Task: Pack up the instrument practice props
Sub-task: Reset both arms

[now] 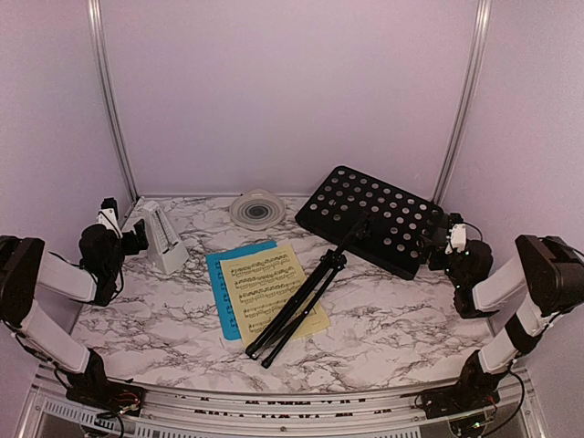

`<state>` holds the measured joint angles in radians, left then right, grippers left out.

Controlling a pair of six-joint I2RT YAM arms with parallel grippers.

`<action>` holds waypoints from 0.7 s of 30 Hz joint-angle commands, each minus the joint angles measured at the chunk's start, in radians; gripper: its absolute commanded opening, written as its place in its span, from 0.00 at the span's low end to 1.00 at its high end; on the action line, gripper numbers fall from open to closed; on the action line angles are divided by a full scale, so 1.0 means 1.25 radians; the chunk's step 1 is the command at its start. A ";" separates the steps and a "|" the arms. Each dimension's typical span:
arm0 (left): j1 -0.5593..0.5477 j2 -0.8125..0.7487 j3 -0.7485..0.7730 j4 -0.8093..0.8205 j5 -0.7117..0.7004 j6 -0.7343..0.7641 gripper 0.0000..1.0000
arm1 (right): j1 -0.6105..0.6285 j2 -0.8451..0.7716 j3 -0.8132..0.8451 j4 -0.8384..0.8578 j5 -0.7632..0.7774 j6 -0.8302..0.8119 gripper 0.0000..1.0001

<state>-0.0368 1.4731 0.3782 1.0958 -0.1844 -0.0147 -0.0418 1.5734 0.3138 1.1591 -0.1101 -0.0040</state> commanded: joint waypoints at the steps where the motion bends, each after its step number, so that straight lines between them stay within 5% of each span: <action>1: 0.003 0.008 -0.004 0.025 -0.005 -0.001 1.00 | 0.006 0.004 0.020 0.019 0.007 0.005 1.00; 21: -0.014 0.013 -0.005 0.037 -0.056 0.002 0.99 | 0.006 0.004 0.020 0.019 0.007 0.005 1.00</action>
<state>-0.0532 1.4788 0.3779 1.1084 -0.2531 -0.0174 -0.0418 1.5734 0.3138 1.1591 -0.1101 -0.0040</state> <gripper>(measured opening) 0.994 0.998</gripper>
